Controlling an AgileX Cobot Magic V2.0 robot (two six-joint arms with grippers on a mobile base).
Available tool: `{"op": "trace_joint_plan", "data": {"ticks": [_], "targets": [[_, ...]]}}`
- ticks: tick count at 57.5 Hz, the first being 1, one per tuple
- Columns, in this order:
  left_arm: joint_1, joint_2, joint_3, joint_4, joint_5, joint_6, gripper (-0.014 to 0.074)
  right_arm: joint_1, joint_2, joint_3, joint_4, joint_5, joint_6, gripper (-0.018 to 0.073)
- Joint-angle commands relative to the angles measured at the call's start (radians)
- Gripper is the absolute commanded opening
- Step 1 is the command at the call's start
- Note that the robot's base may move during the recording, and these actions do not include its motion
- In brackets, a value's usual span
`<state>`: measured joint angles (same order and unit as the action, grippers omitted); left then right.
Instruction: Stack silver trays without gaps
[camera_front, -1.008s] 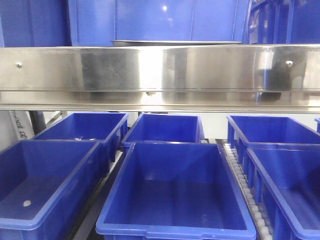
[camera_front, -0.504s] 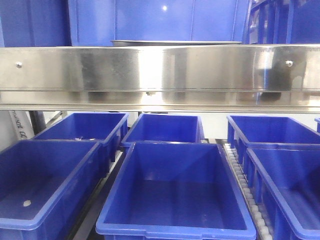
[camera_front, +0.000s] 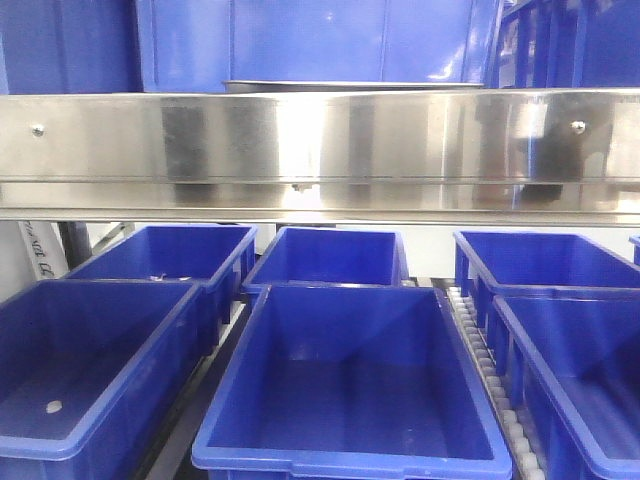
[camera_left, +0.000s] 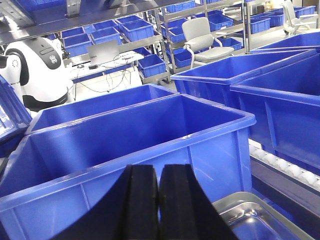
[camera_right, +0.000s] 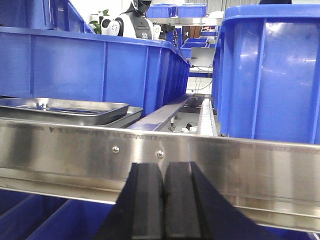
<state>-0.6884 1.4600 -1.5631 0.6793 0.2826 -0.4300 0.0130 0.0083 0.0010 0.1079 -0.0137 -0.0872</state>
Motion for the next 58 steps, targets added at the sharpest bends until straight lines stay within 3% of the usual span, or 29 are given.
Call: {"op": "trace_joint_plan", "data": {"ticks": [1, 33, 40, 49, 58], "targets": [[-0.003, -0.010, 0.002, 0.009, -0.019, -0.001, -0.0006, -0.005, -0.008, -0.001, -0.010, -0.025, -0.009, -0.0078], [-0.001, -0.030, 0.002, 0.009, -0.018, -0.001, -0.0006, -0.005, -0.008, -0.001, -0.010, -0.025, -0.009, -0.0078], [0.043, -0.068, 0.002, -0.016, -0.009, -0.001, -0.0006, -0.005, -0.008, -0.001, -0.010, -0.025, -0.009, -0.0078], [0.151, -0.118, 0.002, -0.101, 0.012, -0.001, -0.0006, -0.005, -0.008, -0.001, -0.010, -0.025, -0.009, -0.0078], [0.255, -0.161, 0.002, -0.128, 0.076, -0.001, -0.0006, -0.005, -0.008, -0.001, -0.010, -0.025, -0.009, -0.0078]]}}
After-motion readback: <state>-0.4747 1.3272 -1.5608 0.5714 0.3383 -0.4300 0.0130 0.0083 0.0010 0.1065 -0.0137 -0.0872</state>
